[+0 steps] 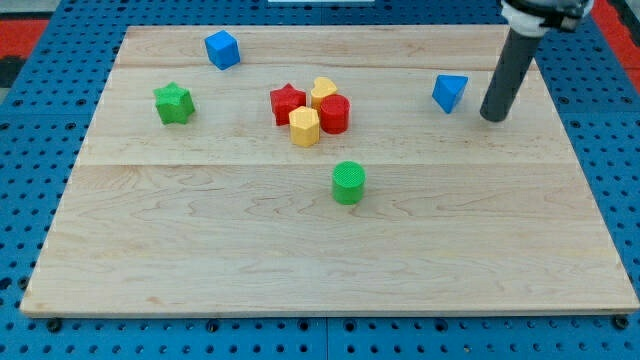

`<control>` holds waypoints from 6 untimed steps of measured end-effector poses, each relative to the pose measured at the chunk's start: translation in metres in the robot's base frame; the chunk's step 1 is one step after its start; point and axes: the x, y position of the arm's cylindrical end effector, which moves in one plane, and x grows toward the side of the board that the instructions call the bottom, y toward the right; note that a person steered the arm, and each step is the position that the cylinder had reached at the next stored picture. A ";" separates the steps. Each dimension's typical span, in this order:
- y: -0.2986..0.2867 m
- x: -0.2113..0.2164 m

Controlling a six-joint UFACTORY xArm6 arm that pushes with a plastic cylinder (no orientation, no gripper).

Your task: Move the triangle into the heart

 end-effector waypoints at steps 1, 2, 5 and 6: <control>-0.059 -0.045; -0.113 -0.073; -0.092 -0.043; -0.094 -0.037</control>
